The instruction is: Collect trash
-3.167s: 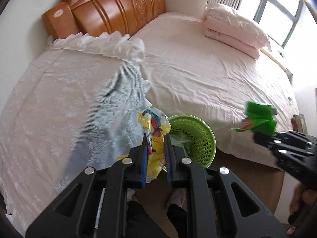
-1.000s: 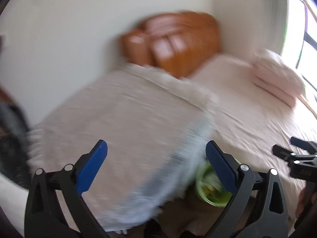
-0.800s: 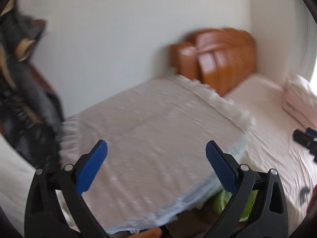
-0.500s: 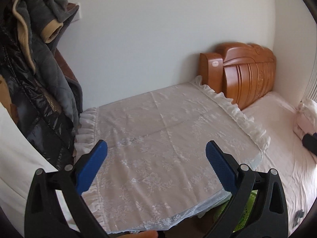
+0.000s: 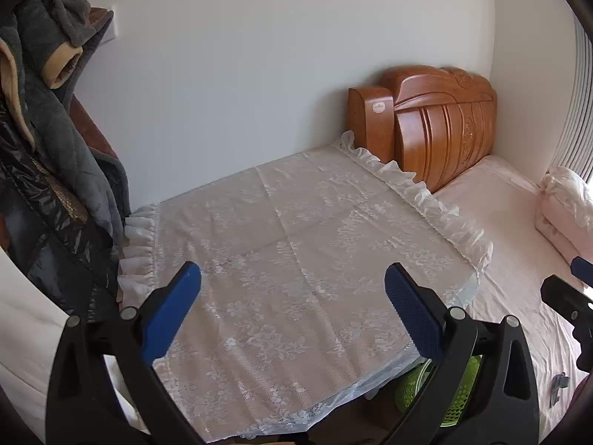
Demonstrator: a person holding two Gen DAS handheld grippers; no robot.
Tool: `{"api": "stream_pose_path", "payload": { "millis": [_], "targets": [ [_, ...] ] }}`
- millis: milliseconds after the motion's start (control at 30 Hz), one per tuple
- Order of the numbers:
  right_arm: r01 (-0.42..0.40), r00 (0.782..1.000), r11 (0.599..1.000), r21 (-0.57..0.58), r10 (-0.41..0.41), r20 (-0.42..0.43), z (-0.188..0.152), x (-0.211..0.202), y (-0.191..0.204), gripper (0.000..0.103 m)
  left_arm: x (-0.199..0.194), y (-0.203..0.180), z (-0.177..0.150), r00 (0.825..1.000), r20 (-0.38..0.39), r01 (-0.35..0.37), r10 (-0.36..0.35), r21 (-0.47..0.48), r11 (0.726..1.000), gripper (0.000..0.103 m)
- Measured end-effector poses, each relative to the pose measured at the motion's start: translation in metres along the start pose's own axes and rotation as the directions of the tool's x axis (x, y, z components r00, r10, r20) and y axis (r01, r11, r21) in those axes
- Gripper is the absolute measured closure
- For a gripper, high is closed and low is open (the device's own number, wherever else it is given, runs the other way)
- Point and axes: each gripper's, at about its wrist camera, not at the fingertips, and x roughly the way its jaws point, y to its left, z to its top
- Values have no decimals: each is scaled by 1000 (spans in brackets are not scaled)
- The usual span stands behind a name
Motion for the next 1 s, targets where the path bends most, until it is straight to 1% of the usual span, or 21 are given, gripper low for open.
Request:
{"api": "stream_pose_path", "payload": {
  "millis": [233,367,500,1000],
  "targets": [
    [16,1000,1000,26,-16,-1,0,1,-9,2,2,-2,-1,1000,-9,6,-6,-6,1000,8],
    [21,1000,999,31,-21,2,-1,0,-11,2,4,-5,-2,1000,-19,-2,2,-7,1000,8],
    [31,999,999,30,-31,8,-1,-2,-13,2,4,-8,-3,1000,-22,10,-10,-15,1000,8],
    [31,1000,999,32,-31,3,-2,-3,-14,2,2,-13,-9,1000,-25,18,-18,2,1000,8]
  ]
}}
